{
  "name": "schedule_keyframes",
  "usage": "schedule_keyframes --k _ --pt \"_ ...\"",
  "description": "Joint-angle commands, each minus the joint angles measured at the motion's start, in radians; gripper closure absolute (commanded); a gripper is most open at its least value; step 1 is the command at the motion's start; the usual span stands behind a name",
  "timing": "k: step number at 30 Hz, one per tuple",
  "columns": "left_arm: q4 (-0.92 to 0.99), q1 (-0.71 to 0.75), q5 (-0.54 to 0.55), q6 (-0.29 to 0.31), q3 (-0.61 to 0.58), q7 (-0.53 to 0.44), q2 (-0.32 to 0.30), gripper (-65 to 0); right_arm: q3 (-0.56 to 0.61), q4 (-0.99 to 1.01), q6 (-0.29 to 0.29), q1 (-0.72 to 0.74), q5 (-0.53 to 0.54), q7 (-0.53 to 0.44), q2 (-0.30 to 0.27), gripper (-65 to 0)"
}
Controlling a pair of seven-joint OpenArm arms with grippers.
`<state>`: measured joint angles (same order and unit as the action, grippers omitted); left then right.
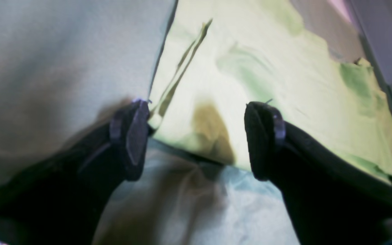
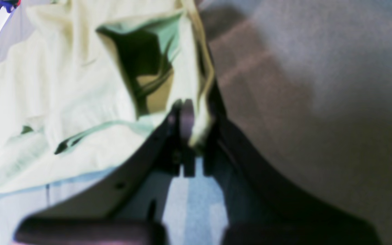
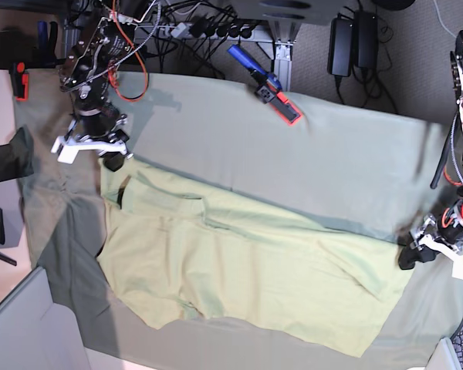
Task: Fold the T-shirt properly
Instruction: 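Lay the folded edge down and open both grippers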
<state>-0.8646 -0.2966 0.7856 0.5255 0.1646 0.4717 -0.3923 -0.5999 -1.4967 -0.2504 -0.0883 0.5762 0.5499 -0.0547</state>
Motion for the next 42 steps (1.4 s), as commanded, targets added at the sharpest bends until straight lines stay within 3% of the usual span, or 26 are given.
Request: schedule_keyframes --k 1,5,6,7,9,11,13,14,20,29,35,42 --pt "-0.017 -0.019 -0.005 -0.017 -0.008 -0.003 -0.006 -46.0 -0.001 -0.016 -0.042 0.010 0.011 -0.022 -0.012 0.0" --pt "-0.017 -0.017 -0.005 -0.035 -0.057 0.003 0.010 -45.6 -0.001 -0.016 -0.042 0.010 0.011 -0.022 -0.012 0.0" --pt "-0.017 -0.018 -0.001 -0.035 -0.062 0.003 0.013 -42.9 -0.001 -0.016 -0.042 0.010 0.011 -0.022 -0.012 0.0" --pt "-0.017 -0.019 0.002 -0.036 -0.062 0.002 0.017 -37.1 -0.001 -0.016 -0.042 0.010 0.010 -0.022 -0.012 0.0" --pt "-0.017 -0.020 0.002 -0.031 -0.060 -0.005 0.018 -17.3 -0.001 -0.016 -0.042 0.010 0.010 -0.022 -0.012 0.0" --pt "-0.017 -0.019 0.002 0.044 -0.053 -0.015 0.018 0.0 -0.001 -0.016 -0.042 0.010 0.010 -0.022 -0.012 0.0" --pt "-0.017 -0.019 0.010 0.151 -0.027 -0.019 0.015 0.0 -0.001 -0.017 -0.042 0.010 0.012 -0.022 -0.012 0.0" --pt "-0.017 -0.019 0.030 0.173 -0.008 -0.019 0.013 0.0 -0.001 -0.020 -0.042 0.010 0.012 -0.019 -0.012 0.0" --pt "-0.032 -0.016 0.203 0.173 0.052 0.106 -0.051 0.0 -0.003 -0.076 -0.051 0.005 0.065 0.092 -0.031 0.0" --pt "-0.033 0.062 0.349 0.173 0.051 0.222 -0.123 0.0 -0.003 -0.163 -0.066 -0.117 0.129 0.102 -0.056 0.0" --pt "-0.093 0.198 0.481 0.173 0.054 0.304 -0.150 0.0 -0.003 -0.237 -0.072 -0.232 0.144 0.102 -0.079 0.0" --pt "-0.344 0.420 0.489 0.173 0.123 0.312 -0.163 0.0 -0.003 -0.331 -0.072 -0.351 0.146 0.102 -0.154 0.0"
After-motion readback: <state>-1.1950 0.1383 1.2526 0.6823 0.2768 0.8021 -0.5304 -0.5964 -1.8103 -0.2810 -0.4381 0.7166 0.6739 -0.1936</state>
